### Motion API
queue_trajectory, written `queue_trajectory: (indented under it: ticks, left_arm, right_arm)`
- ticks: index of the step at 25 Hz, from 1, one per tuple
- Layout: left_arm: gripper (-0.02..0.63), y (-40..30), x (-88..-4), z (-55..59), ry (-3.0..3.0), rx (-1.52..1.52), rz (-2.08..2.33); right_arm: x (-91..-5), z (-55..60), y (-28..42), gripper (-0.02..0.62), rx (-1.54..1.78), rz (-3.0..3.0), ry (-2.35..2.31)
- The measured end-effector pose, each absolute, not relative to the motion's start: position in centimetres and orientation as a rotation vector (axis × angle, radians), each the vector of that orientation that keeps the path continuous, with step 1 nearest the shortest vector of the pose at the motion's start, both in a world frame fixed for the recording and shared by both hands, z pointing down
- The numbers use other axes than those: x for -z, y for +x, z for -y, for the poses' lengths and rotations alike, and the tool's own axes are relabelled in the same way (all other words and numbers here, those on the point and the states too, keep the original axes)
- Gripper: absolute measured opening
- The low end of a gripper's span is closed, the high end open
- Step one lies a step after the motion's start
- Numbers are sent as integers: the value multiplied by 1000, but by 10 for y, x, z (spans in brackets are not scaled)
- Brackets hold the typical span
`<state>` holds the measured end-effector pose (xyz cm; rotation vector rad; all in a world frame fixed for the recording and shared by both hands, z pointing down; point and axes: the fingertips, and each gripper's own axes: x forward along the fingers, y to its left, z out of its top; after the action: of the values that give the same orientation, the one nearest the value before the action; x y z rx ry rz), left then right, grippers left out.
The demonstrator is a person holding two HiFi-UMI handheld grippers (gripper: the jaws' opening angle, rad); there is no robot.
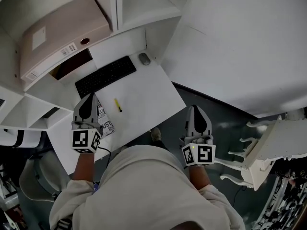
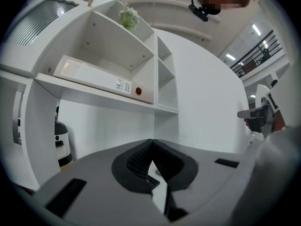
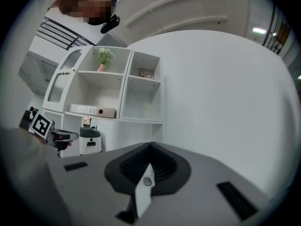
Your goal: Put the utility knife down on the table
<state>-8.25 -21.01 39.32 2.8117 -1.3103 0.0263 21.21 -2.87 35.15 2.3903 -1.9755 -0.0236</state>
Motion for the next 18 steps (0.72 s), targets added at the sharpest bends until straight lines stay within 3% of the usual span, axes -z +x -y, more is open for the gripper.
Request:
queue_trajectory:
  ticks: [18]
  left_arm:
    - [0, -84, -395, 205, 2825, -43, 1288]
  right_arm:
    - [-352, 26, 215, 3, 44, 1936, 2424]
